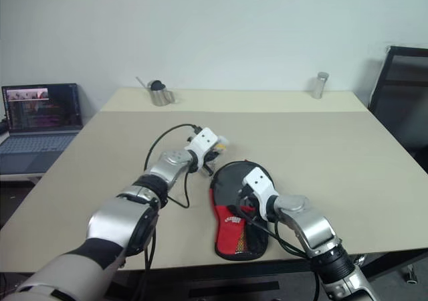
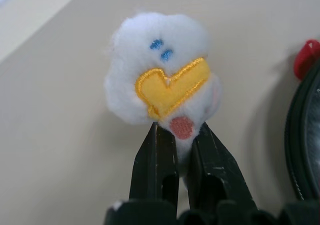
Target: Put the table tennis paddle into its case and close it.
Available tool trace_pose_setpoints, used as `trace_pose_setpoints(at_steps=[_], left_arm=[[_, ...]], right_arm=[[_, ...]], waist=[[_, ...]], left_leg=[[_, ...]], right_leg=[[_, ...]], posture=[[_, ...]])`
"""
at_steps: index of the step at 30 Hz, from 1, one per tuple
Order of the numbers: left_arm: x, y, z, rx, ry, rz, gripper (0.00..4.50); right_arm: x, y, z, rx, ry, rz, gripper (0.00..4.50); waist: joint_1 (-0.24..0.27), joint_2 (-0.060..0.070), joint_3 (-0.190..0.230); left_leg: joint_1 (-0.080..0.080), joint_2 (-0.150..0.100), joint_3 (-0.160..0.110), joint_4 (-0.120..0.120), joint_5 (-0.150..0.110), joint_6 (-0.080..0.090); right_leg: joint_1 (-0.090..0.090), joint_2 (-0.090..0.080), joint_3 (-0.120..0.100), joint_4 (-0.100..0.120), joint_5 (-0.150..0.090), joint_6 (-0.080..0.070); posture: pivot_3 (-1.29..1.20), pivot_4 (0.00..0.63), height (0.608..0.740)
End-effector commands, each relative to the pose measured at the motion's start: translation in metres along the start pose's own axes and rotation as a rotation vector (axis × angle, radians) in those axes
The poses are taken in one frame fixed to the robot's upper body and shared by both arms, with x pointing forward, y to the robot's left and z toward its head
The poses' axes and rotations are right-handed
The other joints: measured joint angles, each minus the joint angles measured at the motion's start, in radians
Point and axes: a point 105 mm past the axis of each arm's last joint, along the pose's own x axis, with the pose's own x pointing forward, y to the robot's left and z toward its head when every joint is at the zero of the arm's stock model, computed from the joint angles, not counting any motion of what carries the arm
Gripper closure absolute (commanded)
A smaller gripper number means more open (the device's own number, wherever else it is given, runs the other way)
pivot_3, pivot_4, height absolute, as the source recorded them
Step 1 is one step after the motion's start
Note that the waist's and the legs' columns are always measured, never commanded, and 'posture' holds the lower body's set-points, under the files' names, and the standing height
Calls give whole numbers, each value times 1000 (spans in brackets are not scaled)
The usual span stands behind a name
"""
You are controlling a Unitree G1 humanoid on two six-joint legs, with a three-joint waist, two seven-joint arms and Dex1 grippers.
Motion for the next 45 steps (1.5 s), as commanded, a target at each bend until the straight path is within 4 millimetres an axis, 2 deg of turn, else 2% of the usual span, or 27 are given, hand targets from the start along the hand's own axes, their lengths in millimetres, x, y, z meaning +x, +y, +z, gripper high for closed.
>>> trace_pose_setpoints(at_steps=[1, 13, 22, 28, 35, 41, 45], left_arm=[[1, 11, 33, 92, -68, 63, 4494], [9, -5, 69, 473, -106, 84, 4494], [14, -39, 130, 694, -265, 88, 4494], [15, -62, 152, 783, -342, 66, 4494], [15, -87, 160, 850, -401, 5, 4494], [15, -105, 165, 837, -444, -56, 4494], [16, -125, 152, 764, -439, -185, 4494]], right_arm=[[2, 8, -37, 72, 137, 8, 0], [1, 27, -46, 108, 157, 26, 0], [-1, 38, -51, 133, 164, 32, 0], [1, 41, -51, 138, 163, 35, 0], [3, 41, -51, 139, 161, 38, 0], [4, 40, -50, 137, 158, 35, 0], [4, 40, -49, 134, 154, 33, 0]], waist=[[0, 0, 0], [1, 0, 0], [6, -1, -1], [7, -1, -1], [7, -1, -1], [7, -1, -1], [6, -1, -1]], left_leg=[[0, 0, 0, 0, 0, 0], [0, 0, 0, 0, 0, 0], [0, 0, 0, 0, 0, 0], [0, 0, 0, 0, 0, 0], [0, 0, 0, 0, 0, 0], [0, 0, 0, 0, 0, 0], [0, 0, 0, 0, 0, 0]], right_leg=[[0, 0, 0, 0, 0, 0], [0, 0, 0, 0, 0, 0], [0, 0, 0, -1, 0, 0], [0, 0, 0, -1, 0, 0], [0, 0, 0, -1, 0, 0], [0, 0, 0, -1, 0, 0], [0, 0, 0, -1, 0, 0]], posture=[[0, 150, 740], [0, 150, 740], [0, 150, 740], [0, 150, 740], [0, 150, 740], [0, 150, 740], [0, 150, 740]])
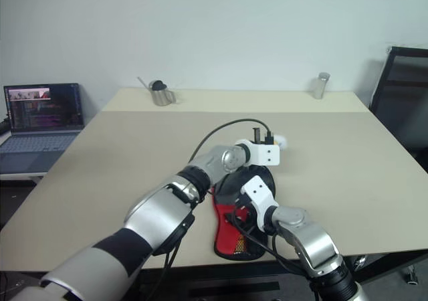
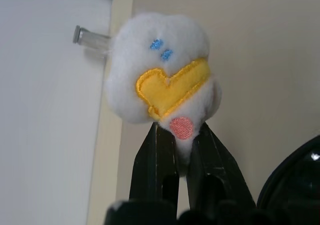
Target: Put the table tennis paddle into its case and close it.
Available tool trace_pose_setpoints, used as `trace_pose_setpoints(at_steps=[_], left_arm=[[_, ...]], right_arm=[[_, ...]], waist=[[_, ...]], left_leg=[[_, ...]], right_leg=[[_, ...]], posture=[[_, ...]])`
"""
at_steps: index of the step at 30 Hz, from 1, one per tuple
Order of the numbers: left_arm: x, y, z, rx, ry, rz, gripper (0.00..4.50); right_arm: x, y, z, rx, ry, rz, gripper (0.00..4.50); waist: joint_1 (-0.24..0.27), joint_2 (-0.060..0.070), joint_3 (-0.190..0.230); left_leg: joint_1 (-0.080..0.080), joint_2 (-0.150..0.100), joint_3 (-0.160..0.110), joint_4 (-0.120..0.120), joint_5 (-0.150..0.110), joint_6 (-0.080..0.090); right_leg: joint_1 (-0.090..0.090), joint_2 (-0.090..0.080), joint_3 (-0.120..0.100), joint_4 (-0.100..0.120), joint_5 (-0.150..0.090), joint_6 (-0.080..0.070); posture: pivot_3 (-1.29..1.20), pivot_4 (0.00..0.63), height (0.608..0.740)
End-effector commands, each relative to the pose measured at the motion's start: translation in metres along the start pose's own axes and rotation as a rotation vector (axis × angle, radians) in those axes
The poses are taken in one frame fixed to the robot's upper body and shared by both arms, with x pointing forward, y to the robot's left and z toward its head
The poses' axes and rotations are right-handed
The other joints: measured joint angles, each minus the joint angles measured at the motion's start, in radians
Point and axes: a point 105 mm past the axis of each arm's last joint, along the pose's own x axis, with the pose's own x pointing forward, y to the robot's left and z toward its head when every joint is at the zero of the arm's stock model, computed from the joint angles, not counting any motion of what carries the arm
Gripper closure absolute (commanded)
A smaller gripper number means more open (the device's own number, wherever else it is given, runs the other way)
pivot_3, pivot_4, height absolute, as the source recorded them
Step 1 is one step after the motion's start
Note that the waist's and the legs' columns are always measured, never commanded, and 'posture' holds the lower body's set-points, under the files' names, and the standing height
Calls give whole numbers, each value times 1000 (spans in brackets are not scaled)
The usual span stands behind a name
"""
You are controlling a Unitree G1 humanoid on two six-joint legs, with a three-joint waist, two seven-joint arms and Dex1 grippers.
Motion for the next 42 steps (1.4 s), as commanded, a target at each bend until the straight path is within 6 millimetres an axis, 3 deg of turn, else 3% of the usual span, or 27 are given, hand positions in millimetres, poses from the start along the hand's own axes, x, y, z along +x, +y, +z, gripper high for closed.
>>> trace_pose_setpoints(at_steps=[1, 5, 12, 18, 21, 25, 32, 37, 42], left_arm=[[4, 5, 38, -12, -152, -27, 4494], [2, -15, 23, -18, -110, -110, 4494], [-1, -22, 15, -88, -102, -162, 1975], [-4, -17, 12, -90, -117, -143, 21], [-9, -8, 0, -104, -96, -122, 21], [-25, 14, -30, -158, -33, -39, 21], [-62, 48, -72, -422, -54, 78, 21], [-96, 39, -98, -660, -176, 33, 21], [-140, 19, -116, -777, -306, -29, 21]], right_arm=[[10, 18, -42, 82, 161, 71, 0], [11, 19, -41, 83, 157, 72, 0], [13, 21, -42, 77, 159, 86, 0], [16, 19, -37, 65, 150, 90, 0], [17, 16, -36, 60, 145, 89, 0], [19, 14, -32, 54, 136, 91, 0], [17, 13, -12, 64, 69, 109, 0], [2, 17, 18, 56, -23, 159, 0], [-30, 17, 43, 7, -91, 172, 0]], waist=[[0, 0, 0], [-1, 2, -1], [-4, 3, -5], [-10, 4, -9], [-11, 5, -10], [-14, 5, -11], [-14, 5, -11], [-15, 6, -11], [-14, 6, -10]], left_leg=[[0, 0, 0, 0, 0, 0], [0, 0, 0, 0, 0, 0], [0, 0, 0, 0, 0, 0], [1, 1, 0, 0, 0, 0], [2, 2, 1, 0, 0, 0], [4, 3, 1, 0, 0, 0], [5, 3, 1, 0, 0, 0], [5, 3, 1, -1, 0, 0], [1, 2, 2, -1, 0, 0]], right_leg=[[0, 0, 0, 0, 0, 0], [0, 0, 0, 0, 0, 0], [0, 0, 0, 0, 0, 0], [0, 0, 0, 0, 0, 0], [0, 1, 0, 1, 0, 0], [1, 2, 1, 2, 0, 0], [2, 2, 1, 1, 0, -1], [2, 2, 1, 1, 0, -1], [-1, 2, 2, 1, 1, -2]], posture=[[0, 150, 740], [0, 150, 740], [0, 150, 740], [0, 150, 740], [0, 150, 740], [0, 150, 740], [0, 150, 740], [0, 150, 740], [0, 150, 740]])
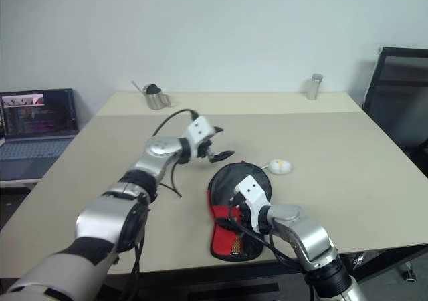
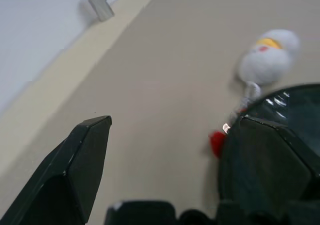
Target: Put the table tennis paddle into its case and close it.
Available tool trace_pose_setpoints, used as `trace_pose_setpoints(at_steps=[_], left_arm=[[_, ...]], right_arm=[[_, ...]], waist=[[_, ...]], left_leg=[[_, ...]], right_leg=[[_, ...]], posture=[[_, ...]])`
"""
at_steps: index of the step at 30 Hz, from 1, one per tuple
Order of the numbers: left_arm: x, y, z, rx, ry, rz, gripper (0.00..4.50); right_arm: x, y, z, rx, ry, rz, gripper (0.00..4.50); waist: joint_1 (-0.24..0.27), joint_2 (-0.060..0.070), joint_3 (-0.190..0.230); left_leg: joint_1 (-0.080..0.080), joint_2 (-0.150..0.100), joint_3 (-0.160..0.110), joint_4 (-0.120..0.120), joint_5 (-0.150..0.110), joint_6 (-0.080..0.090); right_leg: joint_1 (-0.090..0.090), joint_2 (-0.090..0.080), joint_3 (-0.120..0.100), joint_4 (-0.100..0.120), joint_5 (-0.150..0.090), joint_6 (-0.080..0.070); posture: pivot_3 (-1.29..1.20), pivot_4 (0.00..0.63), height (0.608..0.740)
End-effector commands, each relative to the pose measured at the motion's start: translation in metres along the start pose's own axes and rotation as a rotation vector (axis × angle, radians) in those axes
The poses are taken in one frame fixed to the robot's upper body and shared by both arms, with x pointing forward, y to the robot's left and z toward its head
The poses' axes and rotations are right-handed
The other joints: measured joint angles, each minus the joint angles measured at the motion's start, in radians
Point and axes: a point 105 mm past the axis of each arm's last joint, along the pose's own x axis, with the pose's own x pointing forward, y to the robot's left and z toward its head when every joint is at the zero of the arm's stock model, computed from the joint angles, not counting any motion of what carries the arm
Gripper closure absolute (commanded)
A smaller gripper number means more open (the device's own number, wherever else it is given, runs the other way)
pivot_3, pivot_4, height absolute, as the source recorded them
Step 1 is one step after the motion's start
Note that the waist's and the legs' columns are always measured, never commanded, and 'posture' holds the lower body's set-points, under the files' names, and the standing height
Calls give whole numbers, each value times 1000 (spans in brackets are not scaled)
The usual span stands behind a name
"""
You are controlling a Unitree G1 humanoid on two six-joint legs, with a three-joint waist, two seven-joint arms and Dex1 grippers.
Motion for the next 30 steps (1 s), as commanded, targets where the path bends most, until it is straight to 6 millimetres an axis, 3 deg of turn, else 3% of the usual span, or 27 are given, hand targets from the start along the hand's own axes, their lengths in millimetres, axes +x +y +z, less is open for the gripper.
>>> trace_pose_setpoints(at_steps=[1, 8, 14, 20, 30], left_arm=[[-26, 1, 15, -15, -118, -28, 21], [-41, -53, 20, -75, -127, -156, 21], [-24, -85, 22, -45, -93, -257, 21], [-8, -88, 9, -44, -36, -260, 21], [0, -94, -3, -91, -20, -259, 21]], right_arm=[[-27, 3, 27, -49, -80, 6, 0], [-74, -12, 45, -98, -104, -8, 0], [-98, -70, 43, -257, 4, -184, 0], [-91, -122, 41, -408, 75, -311, 0], [-65, -168, 33, -594, 187, -349, 0]], waist=[[2, 0, 0], [15, 0, 0], [18, 0, 0], [7, 0, 0], [7, 1, 1]], left_leg=[[-1, 0, 0, 0, 0, 0], [-2, -2, -3, 1, 0, 0], [-1, -2, -3, 2, 0, 0], [0, -1, 0, 0, 0, 0], [-1, -1, 1, 0, 0, 0]], right_leg=[[0, 0, 0, 0, 1, -1], [1, -2, -1, -2, 0, 0], [2, -2, -1, -2, 0, -1], [0, 0, 1, -1, 0, -1], [0, 0, 1, -2, 0, -1]], posture=[[0, 150, 740], [0, 150, 740], [0, 150, 740], [0, 150, 740], [0, 150, 740]])
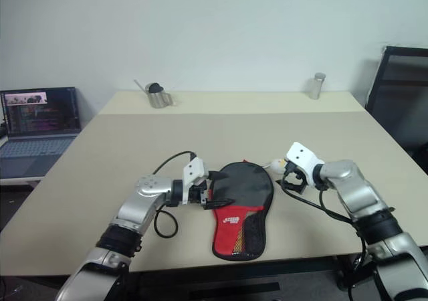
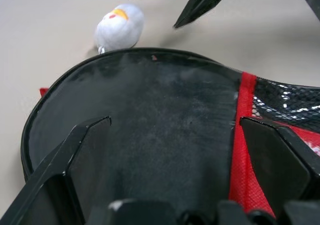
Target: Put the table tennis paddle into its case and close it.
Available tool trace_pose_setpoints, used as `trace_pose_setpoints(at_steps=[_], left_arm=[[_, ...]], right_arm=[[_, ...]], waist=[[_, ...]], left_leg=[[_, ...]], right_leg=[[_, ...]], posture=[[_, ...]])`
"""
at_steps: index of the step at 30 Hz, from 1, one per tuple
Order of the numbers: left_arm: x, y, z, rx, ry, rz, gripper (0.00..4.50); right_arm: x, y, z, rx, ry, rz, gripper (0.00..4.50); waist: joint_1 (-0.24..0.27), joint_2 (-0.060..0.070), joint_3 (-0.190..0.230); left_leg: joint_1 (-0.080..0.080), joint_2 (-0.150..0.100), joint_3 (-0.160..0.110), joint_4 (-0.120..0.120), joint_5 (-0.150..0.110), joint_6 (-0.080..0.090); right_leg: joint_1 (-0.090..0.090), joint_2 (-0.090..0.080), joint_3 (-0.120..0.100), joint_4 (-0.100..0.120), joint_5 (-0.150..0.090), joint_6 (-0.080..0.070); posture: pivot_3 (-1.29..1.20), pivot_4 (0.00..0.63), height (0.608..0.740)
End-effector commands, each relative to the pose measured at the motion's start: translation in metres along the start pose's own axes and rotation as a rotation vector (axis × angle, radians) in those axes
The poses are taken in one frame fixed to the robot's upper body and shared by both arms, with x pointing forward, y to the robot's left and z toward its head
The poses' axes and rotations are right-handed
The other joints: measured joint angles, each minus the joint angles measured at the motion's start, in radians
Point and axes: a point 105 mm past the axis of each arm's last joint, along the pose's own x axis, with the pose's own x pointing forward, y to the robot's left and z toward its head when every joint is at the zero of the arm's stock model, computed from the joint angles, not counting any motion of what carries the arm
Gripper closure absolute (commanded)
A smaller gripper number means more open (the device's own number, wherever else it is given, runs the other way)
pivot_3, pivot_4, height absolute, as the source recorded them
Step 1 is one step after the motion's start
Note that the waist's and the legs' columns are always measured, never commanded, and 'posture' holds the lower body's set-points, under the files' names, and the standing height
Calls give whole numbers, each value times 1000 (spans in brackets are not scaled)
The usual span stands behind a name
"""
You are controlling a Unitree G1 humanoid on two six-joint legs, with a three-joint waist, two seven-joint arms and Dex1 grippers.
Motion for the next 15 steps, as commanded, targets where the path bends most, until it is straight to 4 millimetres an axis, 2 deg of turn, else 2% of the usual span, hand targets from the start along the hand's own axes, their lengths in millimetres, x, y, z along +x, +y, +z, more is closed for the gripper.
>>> trace_pose_setpoints(at_steps=[1, 5, 12, 15], left_arm=[[3, 0, 11, 45, -25, -7, 21], [3, -3, 8, 41, -24, -9, 21], [5, -5, 4, 36, -18, -8, 21], [7, -5, 5, 36, -19, -12, 0]], right_arm=[[5, -17, 6, -102, -9, -41, 0], [18, -25, 0, -154, 30, -59, 0], [36, -23, -6, -151, 57, -45, 0], [41, -23, -5, -133, 56, -56, 524]], waist=[[0, 0, 0], [-1, 1, 1], [-3, 1, 1], [-5, 2, 1]], left_leg=[[0, 0, 0, 0, 0, 0], [0, 0, 0, 0, 0, 0], [1, 0, 1, 0, 0, 0], [3, 1, 2, 0, 0, 0]], right_leg=[[0, 0, 0, 0, 0, 0], [0, 0, 0, 0, 0, 0], [0, 0, 1, 1, 0, 0], [1, 0, 2, 2, 0, 0]], posture=[[0, 150, 740], [0, 150, 740], [0, 150, 740], [0, 150, 740]])
